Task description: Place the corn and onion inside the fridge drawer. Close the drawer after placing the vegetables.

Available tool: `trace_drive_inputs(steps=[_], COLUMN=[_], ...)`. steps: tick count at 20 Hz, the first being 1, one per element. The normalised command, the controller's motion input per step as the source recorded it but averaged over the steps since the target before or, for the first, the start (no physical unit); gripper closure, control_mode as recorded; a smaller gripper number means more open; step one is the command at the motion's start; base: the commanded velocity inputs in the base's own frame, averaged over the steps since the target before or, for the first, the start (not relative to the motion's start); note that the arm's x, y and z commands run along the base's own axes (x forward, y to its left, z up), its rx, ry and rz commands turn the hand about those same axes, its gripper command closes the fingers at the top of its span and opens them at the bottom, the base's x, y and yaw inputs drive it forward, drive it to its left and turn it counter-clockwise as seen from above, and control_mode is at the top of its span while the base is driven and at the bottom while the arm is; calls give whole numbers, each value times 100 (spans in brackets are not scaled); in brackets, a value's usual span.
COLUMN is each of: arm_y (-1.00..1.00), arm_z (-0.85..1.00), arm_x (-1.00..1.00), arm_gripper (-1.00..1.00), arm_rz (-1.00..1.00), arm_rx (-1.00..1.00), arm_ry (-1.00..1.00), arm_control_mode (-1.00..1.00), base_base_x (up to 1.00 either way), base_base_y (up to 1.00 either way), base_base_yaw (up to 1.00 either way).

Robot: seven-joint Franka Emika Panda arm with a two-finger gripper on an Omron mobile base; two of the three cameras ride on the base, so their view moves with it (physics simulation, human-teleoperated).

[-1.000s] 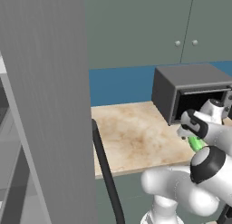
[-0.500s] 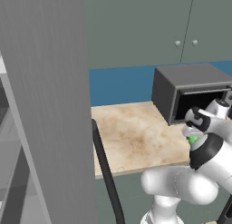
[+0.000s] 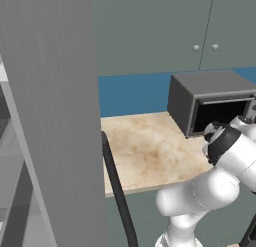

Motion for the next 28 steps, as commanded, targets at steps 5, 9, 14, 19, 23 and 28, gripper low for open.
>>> trace_drive_inputs(steps=[5,9,14,19,23,28], arm_y=[32,47,47,29,20,40], arm_z=[-26,-22,-36,-36,-5,68], arm_x=[-2,-16,-12,-10,-19,-59], arm_gripper=[-100,-100,-100,100,100,100], arm_rz=[7,5,5,3,0,0], arm_rx=[0,-2,-3,-5,-2,-6], arm_ry=[0,0,0,0,0,-32], arm_control_mode=[-100,-100,-100,-100,-100,-100], base_base_x=[0,0,0,0,0,0], base_base_y=[0,0,0,0,0,0], base_base_yaw=[0,0,0,0,0,0])
